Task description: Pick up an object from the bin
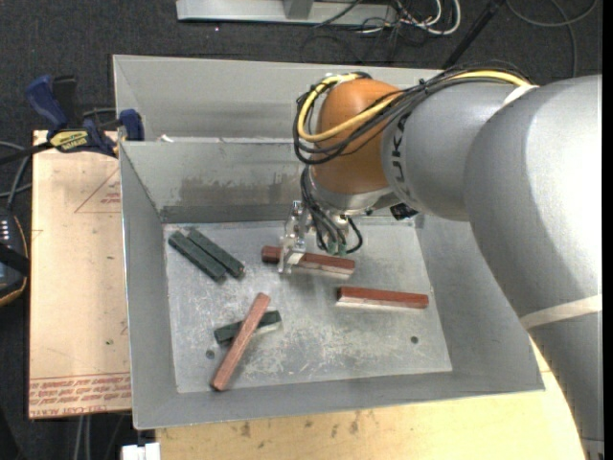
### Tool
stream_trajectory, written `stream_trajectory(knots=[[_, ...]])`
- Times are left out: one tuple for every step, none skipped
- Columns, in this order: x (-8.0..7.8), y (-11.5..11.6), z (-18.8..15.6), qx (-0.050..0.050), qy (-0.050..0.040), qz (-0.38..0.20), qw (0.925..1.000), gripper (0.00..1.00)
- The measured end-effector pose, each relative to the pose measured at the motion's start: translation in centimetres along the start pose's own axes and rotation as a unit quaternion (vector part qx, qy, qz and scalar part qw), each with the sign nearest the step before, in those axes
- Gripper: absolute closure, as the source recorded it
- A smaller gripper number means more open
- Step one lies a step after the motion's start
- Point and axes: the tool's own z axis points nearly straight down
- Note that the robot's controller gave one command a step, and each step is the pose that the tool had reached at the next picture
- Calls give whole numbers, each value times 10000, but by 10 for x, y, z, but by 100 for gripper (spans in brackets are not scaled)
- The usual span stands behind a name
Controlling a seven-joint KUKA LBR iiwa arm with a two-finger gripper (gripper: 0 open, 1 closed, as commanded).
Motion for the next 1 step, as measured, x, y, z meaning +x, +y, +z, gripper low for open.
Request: stream_trajectory(knots=[[8,0,-202,29,81,-3,10000,100]])
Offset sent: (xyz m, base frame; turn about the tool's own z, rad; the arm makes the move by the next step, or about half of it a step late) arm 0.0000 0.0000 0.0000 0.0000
